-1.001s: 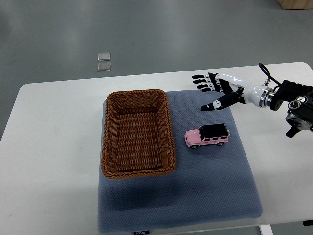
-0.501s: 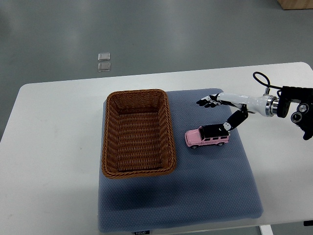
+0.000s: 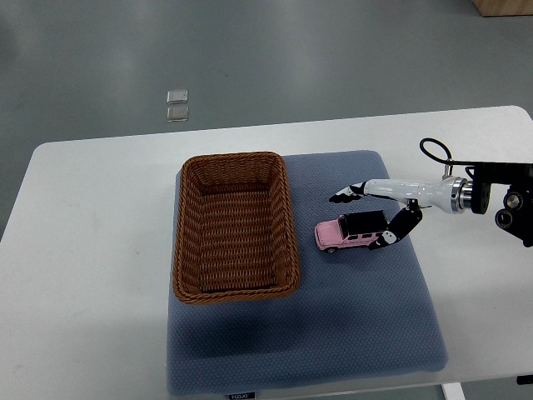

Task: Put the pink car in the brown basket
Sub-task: 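Close the right hand fingers around the pink toy car's roof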

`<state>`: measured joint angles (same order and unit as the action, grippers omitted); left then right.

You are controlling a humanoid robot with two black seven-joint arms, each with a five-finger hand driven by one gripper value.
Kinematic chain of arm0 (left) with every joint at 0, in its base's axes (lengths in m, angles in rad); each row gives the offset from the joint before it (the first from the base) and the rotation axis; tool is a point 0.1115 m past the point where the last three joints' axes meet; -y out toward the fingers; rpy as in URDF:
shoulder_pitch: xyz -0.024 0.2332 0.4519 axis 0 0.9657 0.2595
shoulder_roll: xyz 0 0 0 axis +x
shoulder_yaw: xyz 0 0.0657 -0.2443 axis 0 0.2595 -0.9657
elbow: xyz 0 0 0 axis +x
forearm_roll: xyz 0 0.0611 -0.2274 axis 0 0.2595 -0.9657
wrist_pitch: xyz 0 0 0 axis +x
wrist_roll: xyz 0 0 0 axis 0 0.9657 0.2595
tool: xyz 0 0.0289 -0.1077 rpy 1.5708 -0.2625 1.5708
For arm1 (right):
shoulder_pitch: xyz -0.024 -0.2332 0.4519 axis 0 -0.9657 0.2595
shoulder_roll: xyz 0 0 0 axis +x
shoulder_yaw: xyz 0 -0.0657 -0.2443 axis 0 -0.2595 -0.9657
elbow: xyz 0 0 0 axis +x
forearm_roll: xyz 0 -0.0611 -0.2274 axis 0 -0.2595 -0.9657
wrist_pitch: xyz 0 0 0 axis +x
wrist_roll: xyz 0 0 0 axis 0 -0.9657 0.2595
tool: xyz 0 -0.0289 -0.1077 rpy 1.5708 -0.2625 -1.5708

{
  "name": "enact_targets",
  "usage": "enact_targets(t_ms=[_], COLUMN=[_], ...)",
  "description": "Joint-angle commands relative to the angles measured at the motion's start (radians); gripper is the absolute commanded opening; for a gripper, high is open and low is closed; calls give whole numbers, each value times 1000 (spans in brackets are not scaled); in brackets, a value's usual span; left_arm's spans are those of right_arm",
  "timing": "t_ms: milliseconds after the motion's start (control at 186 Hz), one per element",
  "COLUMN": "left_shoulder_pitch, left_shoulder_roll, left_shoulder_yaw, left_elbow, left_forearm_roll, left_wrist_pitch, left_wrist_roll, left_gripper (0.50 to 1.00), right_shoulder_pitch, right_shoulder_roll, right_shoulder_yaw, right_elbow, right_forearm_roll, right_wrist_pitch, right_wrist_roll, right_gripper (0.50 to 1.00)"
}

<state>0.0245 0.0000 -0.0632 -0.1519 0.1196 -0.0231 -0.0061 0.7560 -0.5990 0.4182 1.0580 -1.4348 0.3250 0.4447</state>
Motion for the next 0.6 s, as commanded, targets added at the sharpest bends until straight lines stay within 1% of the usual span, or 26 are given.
enact_targets(t_ms=[0,118,183,323,452,511,592], left_shoulder_pitch=[0,0,0,0,0,0,0], left_shoulder_roll=[0,0,0,0,0,0,0], left_shoulder_yaw=[-1,0,0,0,-1,-1,-1], left_elbow=[0,0,0,0,0,0,0], left_forearm_roll=[0,0,0,0,0,0,0], left_wrist_pitch=[0,0,0,0,0,0,0], left_wrist_roll=[0,0,0,0,0,0,0], left_gripper=[1000,1000,1000,1000,1000,1000,1000], right_shoulder_pitch=[5,-1,-4,0,0,2,2], right_shoulder_roll=[-1,1,2,2,2,2,2], right_shoulder_yaw=[-27,-45,-56,-85,-85,-85,-85], right_elbow=[-7,-12,-13,-18,-23,-23,-23], right_forearm_roll=[-4,-23,-39,-44,-46,-44,-44], right_wrist_pitch=[-23,-69,-95,-141,-145,-147,-147], right_wrist_roll=[0,0,0,0,-1,-1,-1], right_gripper=[907,899,874,844,827,799,782])
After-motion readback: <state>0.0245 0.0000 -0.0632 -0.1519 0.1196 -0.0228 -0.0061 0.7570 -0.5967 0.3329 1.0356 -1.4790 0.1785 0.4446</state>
